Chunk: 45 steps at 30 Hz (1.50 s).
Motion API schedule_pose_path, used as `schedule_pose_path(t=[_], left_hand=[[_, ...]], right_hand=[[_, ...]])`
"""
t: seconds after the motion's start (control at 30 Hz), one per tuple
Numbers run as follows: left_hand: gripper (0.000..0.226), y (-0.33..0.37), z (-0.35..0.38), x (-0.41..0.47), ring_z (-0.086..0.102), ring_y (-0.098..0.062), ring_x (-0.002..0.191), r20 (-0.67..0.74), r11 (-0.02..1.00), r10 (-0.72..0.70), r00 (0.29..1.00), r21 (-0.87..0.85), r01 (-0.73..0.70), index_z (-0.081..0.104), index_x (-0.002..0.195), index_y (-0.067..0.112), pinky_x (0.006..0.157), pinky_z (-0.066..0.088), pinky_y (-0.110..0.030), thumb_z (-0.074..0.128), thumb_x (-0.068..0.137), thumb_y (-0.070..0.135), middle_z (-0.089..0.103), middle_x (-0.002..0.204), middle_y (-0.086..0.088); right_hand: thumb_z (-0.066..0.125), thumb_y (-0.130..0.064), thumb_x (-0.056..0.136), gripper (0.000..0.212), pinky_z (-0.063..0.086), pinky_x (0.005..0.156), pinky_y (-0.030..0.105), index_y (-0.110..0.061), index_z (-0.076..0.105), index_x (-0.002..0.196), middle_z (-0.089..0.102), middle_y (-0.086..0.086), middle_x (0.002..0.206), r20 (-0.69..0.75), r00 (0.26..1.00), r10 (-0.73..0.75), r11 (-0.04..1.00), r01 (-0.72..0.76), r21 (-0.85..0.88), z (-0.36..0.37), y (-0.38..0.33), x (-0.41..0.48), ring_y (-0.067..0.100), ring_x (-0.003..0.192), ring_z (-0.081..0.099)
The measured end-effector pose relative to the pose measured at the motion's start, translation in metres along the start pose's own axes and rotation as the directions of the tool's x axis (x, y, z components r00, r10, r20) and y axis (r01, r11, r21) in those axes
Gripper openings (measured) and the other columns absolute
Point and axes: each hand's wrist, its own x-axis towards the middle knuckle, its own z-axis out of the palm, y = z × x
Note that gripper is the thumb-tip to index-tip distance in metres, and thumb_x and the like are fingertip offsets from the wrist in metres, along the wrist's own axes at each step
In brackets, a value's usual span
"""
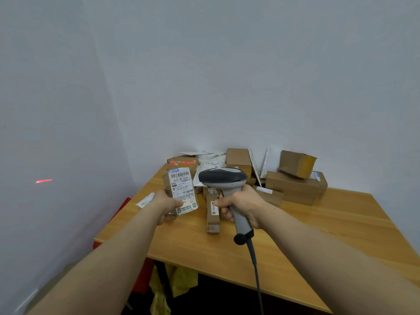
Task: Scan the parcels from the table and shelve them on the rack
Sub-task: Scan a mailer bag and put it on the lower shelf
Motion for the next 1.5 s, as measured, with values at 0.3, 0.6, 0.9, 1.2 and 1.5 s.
schedule_pose_path(t=[0.3,0.6,0.9,1.2,1.5], left_hand=[[0.029,0.000,-0.009,0.003,0.064,-0.029,0.098,0.005,1.000,-0.002,1.000,-0.006,0.002,0.045,0.098,0.016,0.088,0.053,-0.050,0.062,0.087,-0.005,0.064,0.116,-0.012],[0.034,-0.005,-0.018,0.012,0.065,-0.029,0.097,0.021,1.000,-0.014,1.000,-0.006,0.014,0.043,0.108,0.015,0.086,0.055,-0.049,0.062,0.087,-0.005,0.064,0.115,-0.012],[0.033,-0.013,-0.034,0.003,0.067,-0.023,0.093,0.102,1.000,-0.012,0.995,0.000,0.012,0.051,0.117,0.007,0.077,0.058,-0.041,0.065,0.088,0.001,0.068,0.107,-0.009],[0.032,-0.045,-0.064,-0.121,0.070,-0.018,0.093,0.139,0.993,0.055,0.989,-0.113,-0.039,0.059,0.115,0.013,0.071,0.058,-0.033,0.065,0.086,0.000,0.074,0.103,-0.004],[0.029,-0.130,-0.094,-0.314,0.071,-0.016,0.087,0.092,0.930,0.071,0.993,-0.365,-0.032,0.065,0.111,0.015,0.071,0.059,-0.028,0.064,0.084,0.002,0.074,0.101,-0.004]], right_hand=[[0.071,-0.001,0.079,0.018,0.042,0.043,0.024,-0.006,0.059,0.068,0.056,0.004,0.049,0.010,1.000,0.019,1.000,-0.019,-0.016,0.011,-0.004,0.004,0.014,0.041,0.047],[0.072,0.001,0.078,0.017,0.041,0.045,0.026,-0.005,0.059,0.069,0.055,0.006,0.050,-0.017,1.000,0.017,1.000,-0.016,0.009,0.020,-0.003,0.006,0.016,0.042,0.045],[0.080,0.002,0.070,0.032,0.047,0.043,0.024,0.000,0.059,0.094,0.069,0.016,0.073,-0.111,0.994,0.012,0.995,0.000,0.102,0.033,0.008,0.003,0.020,0.052,0.063],[0.075,0.009,0.070,0.030,0.056,0.060,0.036,-0.002,0.063,0.096,0.071,0.016,0.080,-0.138,0.987,-0.082,0.993,0.093,0.073,0.051,0.039,-0.052,0.027,0.068,0.072],[0.080,0.008,0.067,0.032,0.057,0.052,0.030,-0.006,0.064,0.091,0.075,0.005,0.074,0.185,0.969,-0.164,0.966,0.120,0.229,0.125,0.079,-0.182,0.021,0.064,0.072]])
